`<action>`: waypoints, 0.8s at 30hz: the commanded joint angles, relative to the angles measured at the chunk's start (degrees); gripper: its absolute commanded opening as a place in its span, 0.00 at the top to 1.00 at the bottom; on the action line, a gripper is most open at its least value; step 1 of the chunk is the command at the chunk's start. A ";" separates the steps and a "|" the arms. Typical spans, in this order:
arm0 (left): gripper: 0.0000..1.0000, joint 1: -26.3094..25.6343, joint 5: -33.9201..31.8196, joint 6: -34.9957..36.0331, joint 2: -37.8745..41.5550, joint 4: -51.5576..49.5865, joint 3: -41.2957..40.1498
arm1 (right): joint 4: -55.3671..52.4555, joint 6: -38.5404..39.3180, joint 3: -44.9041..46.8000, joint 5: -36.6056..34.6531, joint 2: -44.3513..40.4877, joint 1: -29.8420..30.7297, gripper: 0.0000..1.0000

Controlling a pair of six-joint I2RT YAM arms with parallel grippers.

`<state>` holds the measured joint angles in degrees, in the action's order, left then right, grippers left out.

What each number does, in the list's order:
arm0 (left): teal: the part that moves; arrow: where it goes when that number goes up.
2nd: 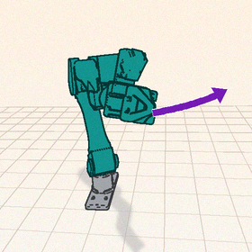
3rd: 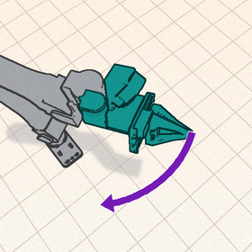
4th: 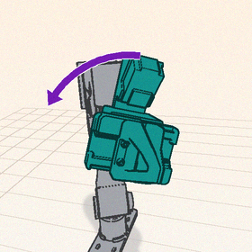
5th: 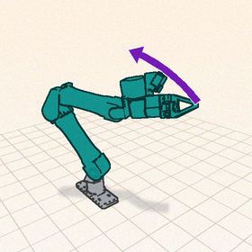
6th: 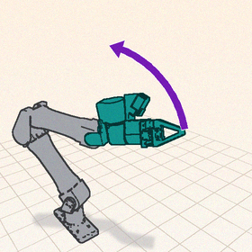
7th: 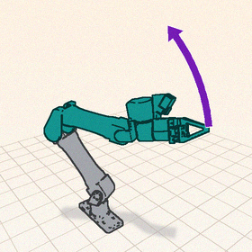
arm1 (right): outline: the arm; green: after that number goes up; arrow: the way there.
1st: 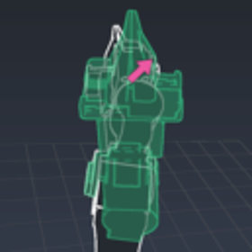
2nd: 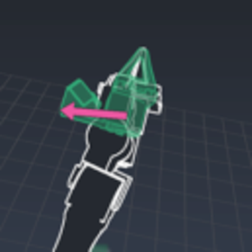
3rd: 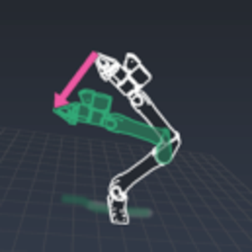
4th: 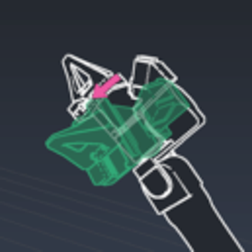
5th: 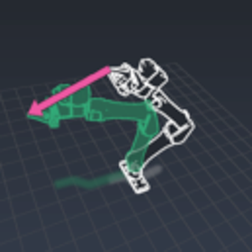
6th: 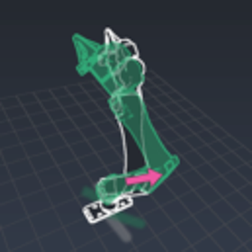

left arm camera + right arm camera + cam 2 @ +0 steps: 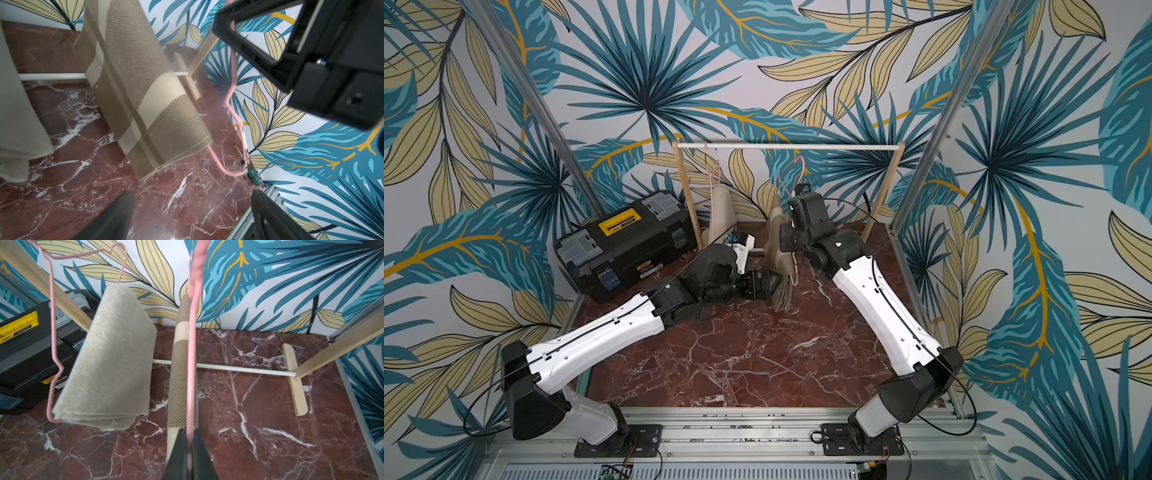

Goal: Hang the scarf on the hanger
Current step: Place the hanger at the clothesline.

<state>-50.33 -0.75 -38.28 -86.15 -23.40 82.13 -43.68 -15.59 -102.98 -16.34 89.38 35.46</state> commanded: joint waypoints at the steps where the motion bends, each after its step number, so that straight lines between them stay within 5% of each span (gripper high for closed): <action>1: 0.07 -0.22 -3.54 1.62 1.44 0.96 0.79 | 6.17 4.67 -2.36 0.75 -0.33 -3.43 1.00; 8: 0.06 0.62 -8.25 4.87 3.79 -0.57 -0.26 | 8.69 9.03 -10.35 7.27 4.61 -10.22 1.00; 24: 0.04 7.48 -5.75 4.63 6.81 -1.38 -5.83 | 6.60 8.14 -27.92 21.78 18.80 -18.91 1.00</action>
<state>-44.03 -7.29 -33.89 -80.49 -24.47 77.34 -40.99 -6.59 -128.60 1.43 108.01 17.43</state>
